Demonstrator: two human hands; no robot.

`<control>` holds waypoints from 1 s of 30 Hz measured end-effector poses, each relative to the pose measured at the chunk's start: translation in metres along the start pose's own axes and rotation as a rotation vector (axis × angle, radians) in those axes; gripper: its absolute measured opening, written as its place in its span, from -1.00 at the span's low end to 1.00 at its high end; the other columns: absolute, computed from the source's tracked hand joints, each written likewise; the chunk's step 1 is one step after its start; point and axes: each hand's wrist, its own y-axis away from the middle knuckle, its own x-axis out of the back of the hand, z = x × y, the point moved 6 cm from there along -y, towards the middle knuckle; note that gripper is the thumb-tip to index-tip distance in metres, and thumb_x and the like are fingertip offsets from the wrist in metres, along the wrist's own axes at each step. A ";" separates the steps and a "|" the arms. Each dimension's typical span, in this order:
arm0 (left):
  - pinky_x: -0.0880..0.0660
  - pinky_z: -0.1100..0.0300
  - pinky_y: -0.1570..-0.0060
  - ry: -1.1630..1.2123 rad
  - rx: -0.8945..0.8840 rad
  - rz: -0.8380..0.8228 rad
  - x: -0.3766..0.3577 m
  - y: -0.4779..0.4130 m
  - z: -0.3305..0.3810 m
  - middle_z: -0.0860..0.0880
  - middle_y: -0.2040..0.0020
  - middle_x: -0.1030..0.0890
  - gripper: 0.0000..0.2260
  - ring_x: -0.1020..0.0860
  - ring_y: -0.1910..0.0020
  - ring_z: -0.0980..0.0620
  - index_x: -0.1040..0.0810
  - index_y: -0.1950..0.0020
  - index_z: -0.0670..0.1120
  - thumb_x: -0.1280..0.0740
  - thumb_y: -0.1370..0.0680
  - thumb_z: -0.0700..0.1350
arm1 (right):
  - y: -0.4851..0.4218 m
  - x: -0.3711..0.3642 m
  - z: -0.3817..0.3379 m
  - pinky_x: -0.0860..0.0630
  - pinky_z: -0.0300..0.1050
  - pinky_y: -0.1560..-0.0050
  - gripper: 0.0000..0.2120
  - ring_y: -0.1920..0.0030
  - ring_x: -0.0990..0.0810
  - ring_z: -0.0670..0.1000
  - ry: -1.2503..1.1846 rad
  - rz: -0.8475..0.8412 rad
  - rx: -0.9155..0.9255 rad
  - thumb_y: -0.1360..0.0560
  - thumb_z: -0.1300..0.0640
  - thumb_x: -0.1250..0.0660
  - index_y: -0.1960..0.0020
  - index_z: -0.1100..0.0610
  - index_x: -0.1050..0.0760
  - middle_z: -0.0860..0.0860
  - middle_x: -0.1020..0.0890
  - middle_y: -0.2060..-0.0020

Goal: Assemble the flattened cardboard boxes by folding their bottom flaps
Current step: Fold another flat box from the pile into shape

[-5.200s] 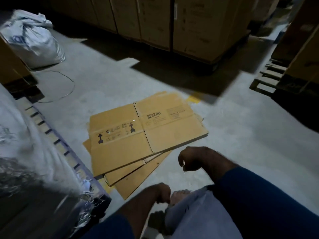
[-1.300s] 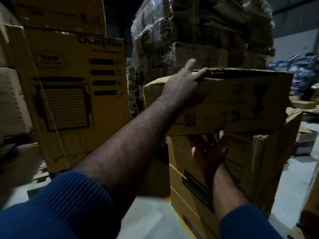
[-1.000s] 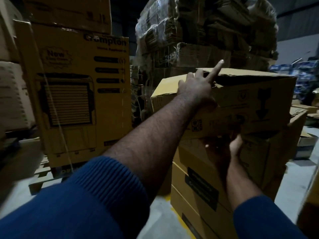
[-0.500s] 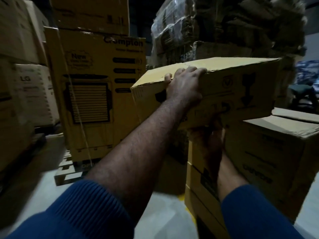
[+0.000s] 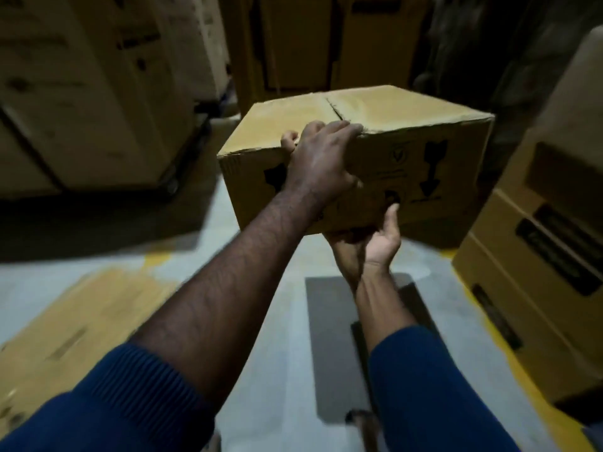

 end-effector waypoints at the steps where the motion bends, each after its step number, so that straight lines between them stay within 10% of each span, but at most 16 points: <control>1: -0.11 -0.15 -0.38 -0.004 0.033 -0.032 -0.017 0.019 -0.024 0.12 -0.56 -0.32 -0.25 -0.24 -0.52 -0.03 -0.31 -0.55 0.19 -0.55 -0.42 0.14 | 0.008 0.015 0.028 -0.48 0.33 -0.31 -0.37 -0.33 -0.56 0.27 0.001 0.039 -0.010 -0.63 -0.29 -0.14 -0.50 0.13 -0.43 0.24 -0.56 -0.36; 4: -0.13 -0.10 -0.35 0.040 0.151 -0.112 -0.065 0.068 -0.087 0.13 -0.52 -0.39 -0.29 -0.28 -0.48 -0.02 -0.37 -0.52 0.18 -0.55 -0.42 0.12 | 0.030 0.065 0.094 -0.66 0.14 -0.06 -0.38 -0.07 -0.73 0.15 -0.010 0.286 -0.029 -0.68 -0.27 -0.11 -0.45 0.22 -0.42 0.23 -0.71 -0.08; 8: -0.14 -0.02 -0.19 0.104 0.305 -0.141 -0.107 0.115 -0.138 0.17 -0.42 -0.50 -0.38 -0.33 -0.42 0.01 -0.45 -0.46 0.18 -0.56 -0.43 0.09 | 0.042 0.119 0.161 -0.33 0.53 -0.37 -0.24 -0.35 -0.52 0.38 -0.029 0.367 -0.192 -0.51 -0.43 -0.25 -0.52 0.05 -0.41 0.30 -0.55 -0.36; 18: -0.09 -0.12 -0.41 0.161 0.301 -0.498 -0.220 0.213 -0.160 0.19 -0.52 -0.38 -0.35 -0.28 -0.51 0.05 -0.40 -0.50 0.23 -0.54 -0.46 0.01 | 0.115 0.248 0.221 -0.39 0.42 -0.39 -0.28 -0.29 -0.56 0.36 0.006 0.689 -0.242 -0.55 -0.45 -0.12 -0.44 0.08 -0.47 0.29 -0.61 -0.26; 25: -0.18 -0.03 -0.19 0.262 0.341 -0.599 -0.251 0.263 -0.163 0.12 -0.35 -0.54 -0.48 -0.39 -0.36 0.01 -0.46 -0.42 0.29 -0.45 -0.52 -0.09 | 0.159 0.291 0.215 -0.54 0.24 -0.18 -0.25 -0.28 -0.52 0.32 0.136 0.923 -0.431 -0.58 -0.47 0.02 -0.53 0.01 -0.36 0.25 -0.50 -0.37; 30: -0.47 -0.05 -0.25 0.307 0.411 -0.765 -0.268 0.280 -0.163 0.09 -0.36 -0.57 -0.53 -0.51 -0.28 0.00 -0.53 -0.35 0.26 -0.41 -0.54 -0.18 | 0.165 0.292 0.203 -0.41 0.21 -0.33 -0.51 -0.33 -0.50 0.24 0.592 1.043 -0.688 -0.70 -0.13 0.02 -0.38 0.18 -0.42 0.10 -0.55 -0.30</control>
